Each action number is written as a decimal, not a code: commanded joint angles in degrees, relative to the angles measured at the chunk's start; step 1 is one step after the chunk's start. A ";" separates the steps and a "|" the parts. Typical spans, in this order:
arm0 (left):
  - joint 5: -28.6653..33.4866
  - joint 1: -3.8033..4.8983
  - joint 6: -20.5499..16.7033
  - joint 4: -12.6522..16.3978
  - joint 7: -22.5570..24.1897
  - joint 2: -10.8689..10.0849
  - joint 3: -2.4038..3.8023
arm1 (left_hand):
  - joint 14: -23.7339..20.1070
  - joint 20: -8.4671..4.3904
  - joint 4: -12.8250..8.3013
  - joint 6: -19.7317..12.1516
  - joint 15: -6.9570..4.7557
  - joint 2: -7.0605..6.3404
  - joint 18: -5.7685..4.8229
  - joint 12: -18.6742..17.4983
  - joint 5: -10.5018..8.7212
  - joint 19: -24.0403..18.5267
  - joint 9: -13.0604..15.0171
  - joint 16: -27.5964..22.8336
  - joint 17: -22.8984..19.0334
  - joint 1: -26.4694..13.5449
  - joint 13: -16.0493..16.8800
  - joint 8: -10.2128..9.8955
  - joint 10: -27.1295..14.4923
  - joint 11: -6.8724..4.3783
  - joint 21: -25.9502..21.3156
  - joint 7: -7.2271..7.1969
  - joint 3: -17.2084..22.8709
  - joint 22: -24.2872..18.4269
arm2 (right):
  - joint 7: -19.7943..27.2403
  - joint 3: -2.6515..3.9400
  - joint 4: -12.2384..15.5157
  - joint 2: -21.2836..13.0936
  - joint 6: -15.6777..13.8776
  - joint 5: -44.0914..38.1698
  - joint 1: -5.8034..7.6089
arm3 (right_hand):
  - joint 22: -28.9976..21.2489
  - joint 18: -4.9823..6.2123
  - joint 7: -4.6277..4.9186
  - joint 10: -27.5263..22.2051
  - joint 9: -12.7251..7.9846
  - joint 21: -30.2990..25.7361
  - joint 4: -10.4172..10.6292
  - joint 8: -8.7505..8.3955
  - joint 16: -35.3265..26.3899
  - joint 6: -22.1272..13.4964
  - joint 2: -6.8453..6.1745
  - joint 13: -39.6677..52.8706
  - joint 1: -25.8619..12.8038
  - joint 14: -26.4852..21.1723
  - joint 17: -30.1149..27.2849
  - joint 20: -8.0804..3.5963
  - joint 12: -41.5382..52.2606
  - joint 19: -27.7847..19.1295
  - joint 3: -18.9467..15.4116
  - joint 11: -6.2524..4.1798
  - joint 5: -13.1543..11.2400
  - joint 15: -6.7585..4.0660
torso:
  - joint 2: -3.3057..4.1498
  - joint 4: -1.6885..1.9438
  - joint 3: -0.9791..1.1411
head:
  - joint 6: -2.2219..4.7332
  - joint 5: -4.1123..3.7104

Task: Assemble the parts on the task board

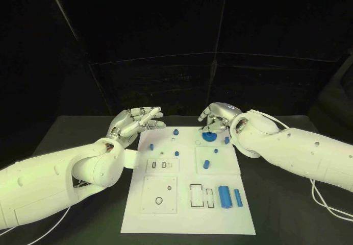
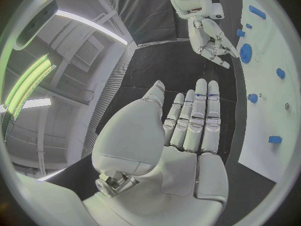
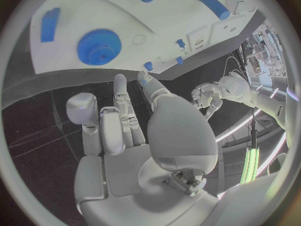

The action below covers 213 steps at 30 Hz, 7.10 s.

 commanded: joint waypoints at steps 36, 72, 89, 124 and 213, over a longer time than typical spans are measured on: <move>-0.07 0.07 1.56 -1.39 -0.12 0.72 0.05 | 0.34 0.06 -0.53 0.30 -0.01 0.21 0.81 -0.41 0.00 0.36 -0.05 -0.48 0.20 0.59 -0.08 -0.39 0.10 0.14 -0.32 0.84 0.11 -0.16 | -7.84 0.44 -2.08 -0.36 10.81 5.15 0.01 | 16.59 -3.41 1.40 5.38 0.40 10.27 11.97 6.81 9.68 -5.03 3.38 64.46 11.63 5.08 17.60 1.50 57.87 6.23 -13.31 1.59 1.69 1.47 | 0.11 0.09 -0.01 | -0.48 -0.59; -0.07 0.07 2.61 -1.66 -0.86 0.91 0.05 | 0.28 0.09 -0.86 0.04 0.07 0.51 0.78 -0.75 -0.03 0.41 -0.10 -0.79 0.44 0.72 -0.13 -0.74 -0.19 0.29 -0.56 1.07 0.16 -0.36 | -6.72 0.44 3.40 -0.46 1.71 -1.98 -0.10 | 21.09 -4.27 -0.13 7.49 -0.58 12.52 8.38 6.37 10.08 2.48 5.29 67.77 12.33 5.29 18.68 0.24 59.72 8.16 -5.33 0.09 3.75 0.16 | 0.13 0.24 -0.12 | -0.69 -0.65; -0.07 0.07 2.74 -1.55 -0.96 0.92 0.05 | 0.24 0.12 -0.93 -0.08 0.12 0.54 0.77 -0.88 -0.03 0.42 -0.11 -0.90 0.51 0.68 -0.15 -0.86 -0.34 0.36 -0.63 1.14 0.12 -0.42 | -8.16 0.41 6.05 2.90 0.84 -4.54 -0.11 | 22.55 -4.55 -0.12 7.51 -0.60 13.20 8.47 5.53 10.12 2.81 4.44 67.78 11.14 5.32 18.81 0.24 59.60 8.85 -4.13 0.10 4.56 0.16 | 0.16 0.32 -0.16 | -0.95 -0.19; -0.07 0.07 2.69 -2.13 -1.04 1.05 0.05 | 0.22 0.16 -1.03 -0.22 0.17 0.55 0.76 -1.05 -0.04 0.43 -0.11 -1.03 0.60 0.62 -0.16 -1.00 -0.52 0.43 -0.74 1.22 0.05 -0.50 | -9.84 0.32 0.98 1.92 10.95 -0.97 -0.59 | 23.34 -4.68 1.96 5.21 -0.46 13.59 11.81 0.89 10.48 -3.96 -0.51 65.55 6.31 5.48 19.75 1.92 57.24 8.92 -7.73 2.12 1.38 1.97 | 0.19 0.18 -0.02 | -0.95 -0.37; -0.07 0.07 2.89 -2.76 -1.35 1.89 0.04 | 0.22 0.20 -1.18 -0.30 0.21 0.63 0.77 -1.18 -0.03 0.48 -0.09 -1.19 0.75 0.59 -0.14 -1.13 -0.62 0.48 -0.86 1.27 -0.01 -0.61 | -10.72 -0.79 0.78 11.60 5.39 -10.40 -1.63 | 23.97 -4.78 0.03 7.11 -0.06 13.92 9.10 4.05 10.55 3.23 5.06 67.60 10.32 5.53 20.02 0.51 58.71 9.19 -1.19 0.26 2.09 0.37 | 0.20 0.21 -0.06 | -1.76 0.06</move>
